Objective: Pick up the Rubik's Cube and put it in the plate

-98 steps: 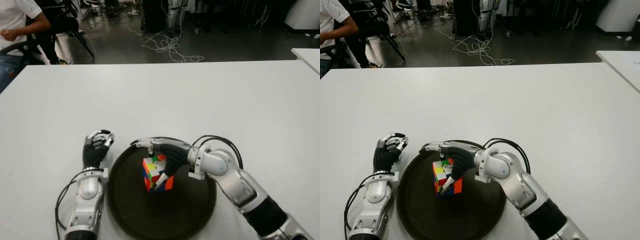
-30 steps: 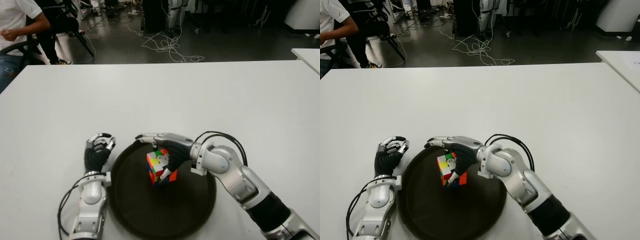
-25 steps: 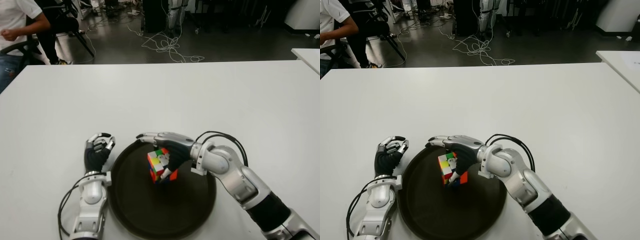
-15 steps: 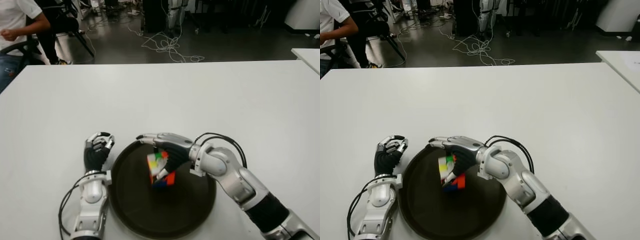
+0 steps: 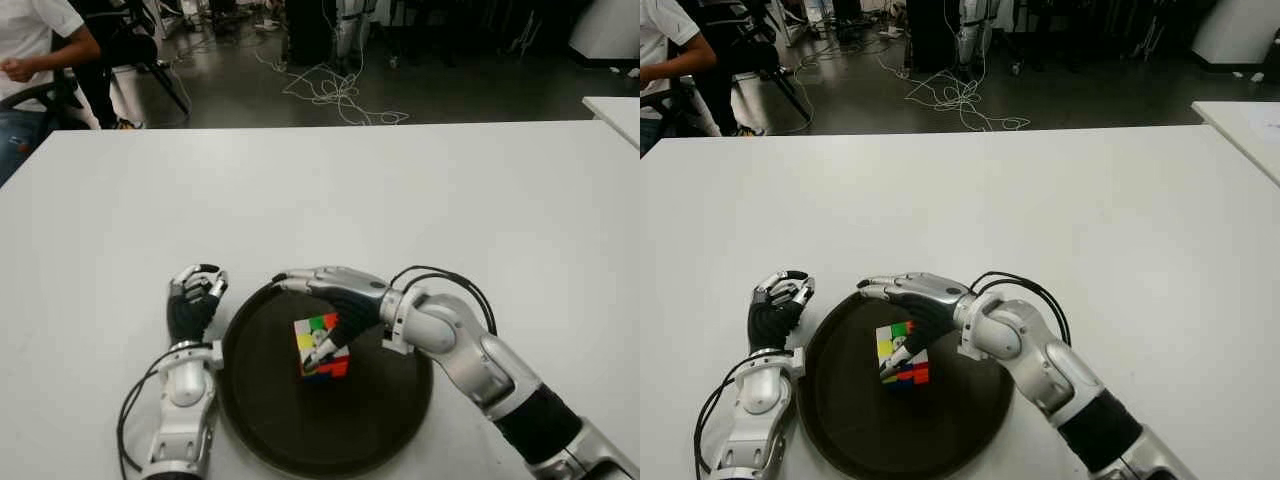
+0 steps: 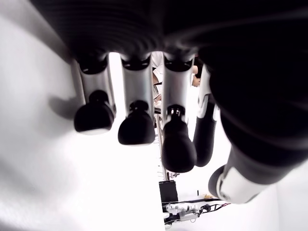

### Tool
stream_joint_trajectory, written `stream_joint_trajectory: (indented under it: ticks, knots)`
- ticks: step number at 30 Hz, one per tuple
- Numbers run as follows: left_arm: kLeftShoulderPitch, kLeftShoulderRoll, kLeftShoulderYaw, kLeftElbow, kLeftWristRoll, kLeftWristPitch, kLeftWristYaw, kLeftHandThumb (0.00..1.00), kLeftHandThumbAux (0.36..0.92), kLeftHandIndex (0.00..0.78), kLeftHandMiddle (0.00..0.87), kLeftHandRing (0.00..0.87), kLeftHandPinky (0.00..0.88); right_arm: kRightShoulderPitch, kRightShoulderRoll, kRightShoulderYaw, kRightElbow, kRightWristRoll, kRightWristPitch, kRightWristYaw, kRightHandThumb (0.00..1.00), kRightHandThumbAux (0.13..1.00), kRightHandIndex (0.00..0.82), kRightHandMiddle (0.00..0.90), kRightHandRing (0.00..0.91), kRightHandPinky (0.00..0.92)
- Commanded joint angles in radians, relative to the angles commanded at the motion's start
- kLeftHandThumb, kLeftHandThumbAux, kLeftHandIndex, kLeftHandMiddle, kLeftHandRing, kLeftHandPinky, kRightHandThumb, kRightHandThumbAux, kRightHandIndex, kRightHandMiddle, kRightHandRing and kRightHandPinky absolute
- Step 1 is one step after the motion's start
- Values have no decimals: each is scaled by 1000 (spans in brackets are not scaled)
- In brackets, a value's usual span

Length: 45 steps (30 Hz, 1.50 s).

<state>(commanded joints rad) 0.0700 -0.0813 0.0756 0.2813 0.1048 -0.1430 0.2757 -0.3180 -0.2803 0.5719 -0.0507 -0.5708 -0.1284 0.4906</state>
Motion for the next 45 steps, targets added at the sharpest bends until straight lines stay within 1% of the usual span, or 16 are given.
stream_joint_trajectory:
  ticks: [4, 9, 15, 26, 30, 34, 38, 40, 42, 43, 45]
  knots:
    - [3, 2, -2, 0, -4, -14, -7, 702, 707, 444, 779, 805, 816, 2, -1, 0, 19, -21, -39, -44, 0, 595, 0, 0, 0, 0]
    - [7, 5, -4, -9, -6, 3, -15, 702, 708, 444, 780, 806, 817, 4, 4, -2, 29, -33, -55, -67, 0, 619, 0, 0, 0, 0]
    - [9, 4, -6, -25, -5, 26, -19, 701, 709, 443, 782, 809, 817, 2, 5, -2, 33, -36, -53, -66, 0, 638, 0, 0, 0, 0]
    - [3, 2, -4, -26, -2, 42, -11, 702, 709, 443, 774, 803, 805, -2, 7, -1, 26, -45, -24, -43, 0, 645, 0, 0, 0, 0]
    - [0, 2, 0, -23, -9, 53, -14, 703, 708, 443, 775, 804, 806, 5, 12, -5, 25, -50, -18, -56, 0, 646, 0, 0, 0, 0]
    - [-4, -2, 3, -22, -15, 58, -14, 704, 708, 444, 774, 802, 804, 10, 16, -11, 30, -55, -33, -87, 0, 651, 0, 0, 0, 0]
    - [-7, -4, 7, -18, -20, 62, -14, 704, 707, 444, 773, 800, 803, 15, 20, -27, 52, -44, -74, -144, 0, 654, 0, 0, 0, 0]
    - [-12, -4, 11, -7, -24, 62, -14, 705, 707, 444, 773, 801, 806, 11, 17, -41, 64, -34, -102, -171, 0, 654, 0, 0, 0, 0]
    - [-20, -4, 17, 10, -30, 58, -15, 705, 707, 444, 775, 804, 809, 4, 8, -64, 65, -19, -127, -188, 0, 653, 0, 0, 0, 0]
    - [-22, -5, 21, 14, -35, 57, -16, 706, 707, 444, 775, 805, 810, -3, -1, -93, 43, 4, -132, -186, 0, 652, 0, 0, 0, 0]
    - [-25, -6, 25, 19, -42, 56, -16, 707, 707, 444, 776, 807, 812, -12, -11, -127, 19, 31, -139, -181, 0, 657, 0, 0, 0, 0]
